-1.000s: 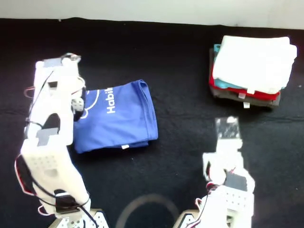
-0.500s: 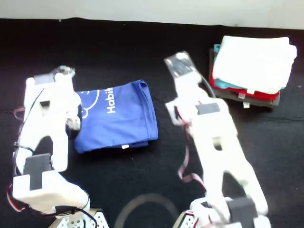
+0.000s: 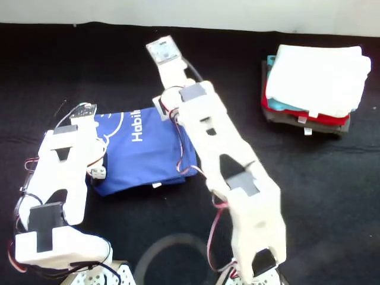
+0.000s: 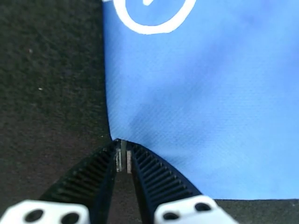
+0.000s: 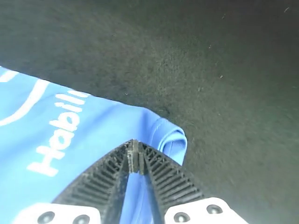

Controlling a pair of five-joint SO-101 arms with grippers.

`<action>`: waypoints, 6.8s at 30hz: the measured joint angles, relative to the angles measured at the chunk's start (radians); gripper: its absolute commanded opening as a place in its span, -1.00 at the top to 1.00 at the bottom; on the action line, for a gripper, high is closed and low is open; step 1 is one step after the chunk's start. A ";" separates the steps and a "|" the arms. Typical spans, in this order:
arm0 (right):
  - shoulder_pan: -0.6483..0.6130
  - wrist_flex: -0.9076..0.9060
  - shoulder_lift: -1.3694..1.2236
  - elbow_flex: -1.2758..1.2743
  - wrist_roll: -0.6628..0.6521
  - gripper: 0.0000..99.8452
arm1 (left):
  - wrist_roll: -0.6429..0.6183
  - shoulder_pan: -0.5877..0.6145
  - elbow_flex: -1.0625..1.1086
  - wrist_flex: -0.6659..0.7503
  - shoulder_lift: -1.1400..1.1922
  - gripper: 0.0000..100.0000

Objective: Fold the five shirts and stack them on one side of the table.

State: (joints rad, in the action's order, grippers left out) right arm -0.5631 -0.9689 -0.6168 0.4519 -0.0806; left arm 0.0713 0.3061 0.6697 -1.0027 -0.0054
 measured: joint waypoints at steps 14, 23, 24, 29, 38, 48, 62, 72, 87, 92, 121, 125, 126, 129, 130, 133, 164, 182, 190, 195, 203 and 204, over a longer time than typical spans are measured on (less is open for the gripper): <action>0.157 -0.161 -0.315 0.408 0.000 0.98 | 0.000 0.000 0.000 0.002 -0.002 0.97; 0.176 -0.509 -0.313 0.752 0.000 0.74 | 0.000 0.005 -0.232 -0.247 0.003 0.95; 0.176 -0.559 -0.313 0.781 0.000 0.67 | 0.002 0.012 -0.265 -0.278 0.003 0.92; 0.150 -0.760 -0.313 0.859 0.061 0.50 | 0.000 0.078 -0.382 -0.356 0.003 0.75; -0.035 -0.784 -0.313 0.784 0.439 0.34 | 0.000 0.144 -0.347 -0.364 0.005 0.74; -0.107 -0.773 -0.336 0.695 0.546 0.34 | 0.000 0.201 -0.276 -0.273 0.005 0.74; -0.110 -0.766 -0.542 0.732 0.554 0.70 | 0.000 0.201 -0.272 -0.265 0.005 0.74; -0.083 -0.778 -0.552 0.733 0.265 0.99 | 0.000 0.285 -0.272 -0.265 0.005 0.74; 0.261 -0.779 -0.221 0.723 0.054 0.99 | 0.000 0.298 -0.147 -0.144 0.005 0.74; 0.350 -0.779 -0.137 0.723 -0.046 0.99 | 0.000 0.298 -0.104 -0.095 0.005 0.74; 0.729 -0.420 0.104 0.654 -0.245 0.99 | 0.000 0.290 0.049 0.064 -0.009 0.74; 0.779 -0.345 0.037 0.617 -0.327 0.99 | 0.000 0.285 0.049 0.064 -0.009 0.74; 0.792 -0.330 0.012 0.617 -0.350 0.99 | 0.000 0.284 0.049 0.064 -0.009 0.74; 0.816 -0.273 -0.054 0.617 -0.404 0.99 | 0.000 0.281 0.049 0.064 -0.009 0.74; 0.824 -0.250 -0.074 0.617 -0.414 0.99 | 0.000 0.281 0.049 0.064 -0.009 0.74; 0.855 -0.187 -0.115 0.617 -0.423 0.99 | 0.000 0.281 0.049 0.064 -0.009 0.74; 0.875 0.238 -0.183 0.600 -0.215 0.98 | 0.000 0.281 0.054 0.064 -0.011 0.74; 1.014 0.589 -0.485 0.583 -0.215 0.93 | 0.000 0.281 0.054 0.064 -0.011 0.74; 0.964 0.344 -0.479 0.804 -0.215 0.93 | 0.000 0.275 -0.115 -0.124 -0.109 0.74; 0.881 0.074 -0.405 0.961 -0.215 0.93 | 0.002 0.276 -0.256 -0.290 -0.316 0.74; 0.773 -0.516 -0.178 1.148 -0.215 0.93 | 0.002 0.235 -0.273 -0.497 -0.634 0.73; 0.753 -0.588 -0.143 1.165 -0.215 0.93 | 0.002 0.230 -0.273 -0.517 -0.669 0.73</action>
State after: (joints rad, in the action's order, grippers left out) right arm 0.1903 -1.5566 -0.7595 1.6164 -0.2954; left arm 0.0729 0.5363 0.3966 -1.5198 -0.6743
